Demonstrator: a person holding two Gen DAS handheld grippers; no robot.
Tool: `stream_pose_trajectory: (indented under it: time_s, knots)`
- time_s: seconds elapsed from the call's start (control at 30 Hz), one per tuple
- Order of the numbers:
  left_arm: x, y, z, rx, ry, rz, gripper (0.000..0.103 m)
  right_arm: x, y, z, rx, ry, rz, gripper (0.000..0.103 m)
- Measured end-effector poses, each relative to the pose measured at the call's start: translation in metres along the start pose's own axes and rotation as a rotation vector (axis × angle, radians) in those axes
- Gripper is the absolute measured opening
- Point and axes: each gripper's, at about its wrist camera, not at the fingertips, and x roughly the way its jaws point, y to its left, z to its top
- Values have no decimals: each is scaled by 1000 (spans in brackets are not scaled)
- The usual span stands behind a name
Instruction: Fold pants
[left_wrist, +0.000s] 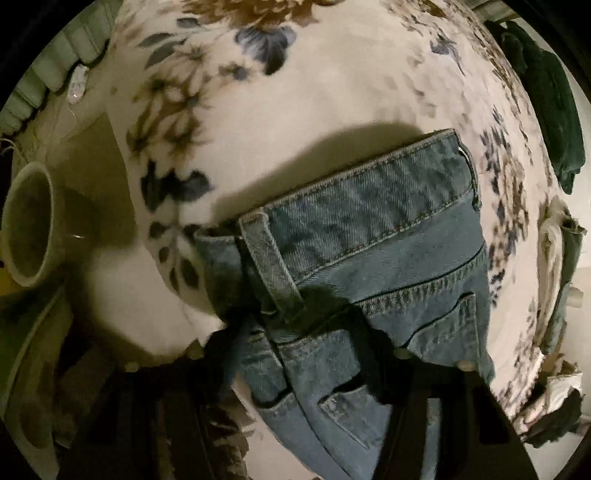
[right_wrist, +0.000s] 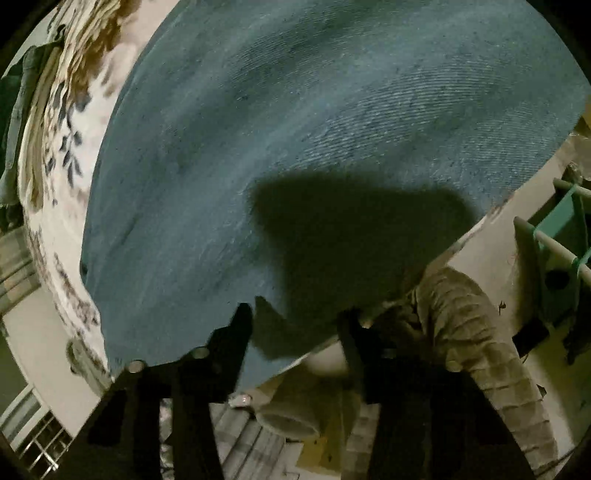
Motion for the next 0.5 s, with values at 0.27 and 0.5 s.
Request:
stream_pose_trajectory:
  time_s: [0.27,0.5]
  knots:
    - [-28,3,-5,77,-53,-15,10,-2,17,-19,-114,-50,-122,2]
    - [-30,23,-9,65,-27,3,10,-4,20,-27,-121,-28,-161,2]
